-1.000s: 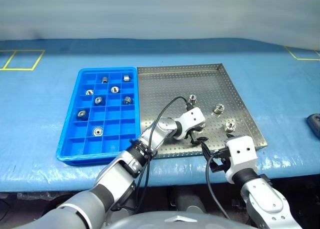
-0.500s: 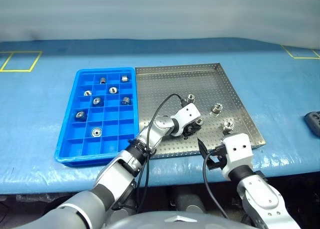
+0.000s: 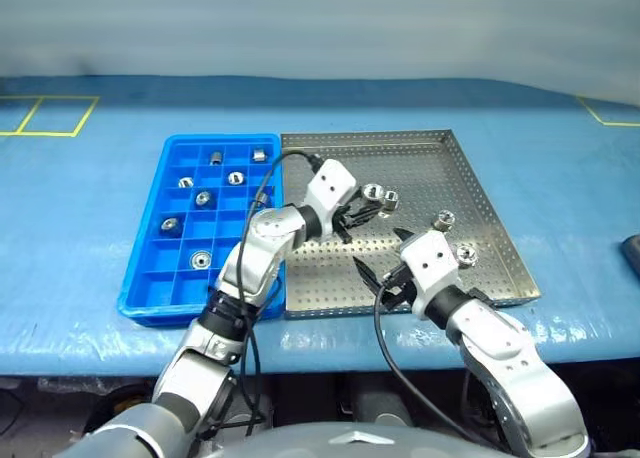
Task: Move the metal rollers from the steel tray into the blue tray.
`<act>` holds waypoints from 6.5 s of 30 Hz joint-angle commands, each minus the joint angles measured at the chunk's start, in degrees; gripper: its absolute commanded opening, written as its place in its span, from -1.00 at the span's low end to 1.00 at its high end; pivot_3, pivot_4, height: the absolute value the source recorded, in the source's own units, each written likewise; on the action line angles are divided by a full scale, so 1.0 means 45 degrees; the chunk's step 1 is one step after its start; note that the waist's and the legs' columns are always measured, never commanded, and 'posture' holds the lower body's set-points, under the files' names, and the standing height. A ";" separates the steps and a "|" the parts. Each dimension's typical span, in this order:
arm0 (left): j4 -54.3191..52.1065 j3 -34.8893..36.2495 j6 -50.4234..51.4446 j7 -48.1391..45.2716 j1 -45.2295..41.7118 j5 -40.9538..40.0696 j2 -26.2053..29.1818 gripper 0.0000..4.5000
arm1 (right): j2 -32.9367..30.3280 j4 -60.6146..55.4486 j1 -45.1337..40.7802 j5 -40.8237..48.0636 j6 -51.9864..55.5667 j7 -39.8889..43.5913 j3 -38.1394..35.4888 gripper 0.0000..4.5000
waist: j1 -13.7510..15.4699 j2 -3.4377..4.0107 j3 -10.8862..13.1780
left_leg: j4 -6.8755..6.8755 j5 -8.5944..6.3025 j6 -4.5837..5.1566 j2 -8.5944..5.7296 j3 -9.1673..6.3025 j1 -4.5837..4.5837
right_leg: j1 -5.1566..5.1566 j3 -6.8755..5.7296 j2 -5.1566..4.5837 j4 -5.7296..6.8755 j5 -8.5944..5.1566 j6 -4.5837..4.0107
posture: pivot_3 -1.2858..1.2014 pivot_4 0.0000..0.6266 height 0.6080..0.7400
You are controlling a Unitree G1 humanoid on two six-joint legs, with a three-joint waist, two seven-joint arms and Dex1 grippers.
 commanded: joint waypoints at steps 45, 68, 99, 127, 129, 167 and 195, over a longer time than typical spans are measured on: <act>-0.8979 0.3952 0.5169 0.4550 0.7403 -0.0679 0.2716 0.64 | 0.0537 0.3264 -0.4118 0.0453 -0.1970 0.3422 0.3096 1.00 | 0.4824 -0.0015 0.0008 | -0.0020 -0.0055 -0.0099 0.0072 0.0071 -0.0095 | -0.0174 -0.0111 0.0003 -0.0022 -0.0032 -0.0046 | 0.40 -0.52 1.00; -0.5551 0.1183 0.0287 0.3367 0.4349 -0.1277 0.1027 0.99 | 0.3975 0.3745 -0.3710 -0.2991 0.1026 -0.5106 -0.0589 1.00 | 0.3743 -0.0009 -0.0014 | 0.0017 -0.0044 -0.0093 0.0056 0.0076 -0.0197 | -0.0195 -0.0110 0.0016 -0.0010 -0.0025 -0.0048 | 0.18 -0.52 1.00; -0.5290 -0.0305 -0.0206 0.1890 0.4838 -0.1628 0.1371 0.99 | 0.6253 1.1150 -0.7281 -0.1087 -0.2232 -0.7417 -0.4983 1.00 | 0.0507 0.0037 0.0008 | -0.0037 -0.0009 -0.0050 0.0017 -0.0003 0.0016 | -0.0001 -0.0026 0.0021 0.0010 -0.0012 -0.0039 | 0.20 -0.52 1.00; -0.5224 -0.0742 -0.0334 0.1886 0.5124 -0.1628 0.1285 1.00 | 0.5675 1.2927 -0.7169 -0.0828 -0.2744 -0.6701 -0.4357 -0.26 | 0.0529 0.0046 0.0014 | -0.0041 -0.0009 -0.0049 0.0016 -0.0002 0.0013 | -0.0004 -0.0022 0.0019 0.0006 -0.0014 -0.0042 | 0.20 -0.52 1.00; -0.5252 -0.0702 -0.0461 0.1994 0.5158 -0.1535 0.1264 1.00 | 0.5595 1.2192 -0.6833 -0.0991 -0.2547 -0.6446 -0.3951 -0.26 | 0.0540 0.0046 0.0014 | -0.0041 -0.0009 -0.0049 0.0017 -0.0002 0.0012 | -0.0005 -0.0022 0.0018 0.0005 -0.0015 -0.0042 | 0.21 -0.52 1.00; -0.7712 0.2787 -0.0850 0.4121 0.8153 -0.1253 0.2142 1.00 | 0.5817 0.9770 -0.7622 -0.0528 -0.1360 -0.0672 0.1494 -0.26 | 0.2869 0.0073 0.0043 | -0.0094 -0.0018 -0.0065 0.0034 -0.0009 -0.0027 | -0.0060 -0.0088 -0.0002 -0.0028 -0.0043 -0.0070 | 0.42 -0.52 1.00; -0.6043 0.1125 -0.0689 0.2459 0.6193 -0.1651 0.2156 1.00 | 0.4636 0.4097 -0.4968 -0.0518 0.1010 -0.3118 -0.2084 0.99 | 0.2758 0.0070 0.0038 | -0.0062 -0.0015 -0.0077 0.0022 0.0050 -0.0170 | -0.0187 -0.0086 0.0004 -0.0022 -0.0034 -0.0057 | 0.20 -0.52 1.00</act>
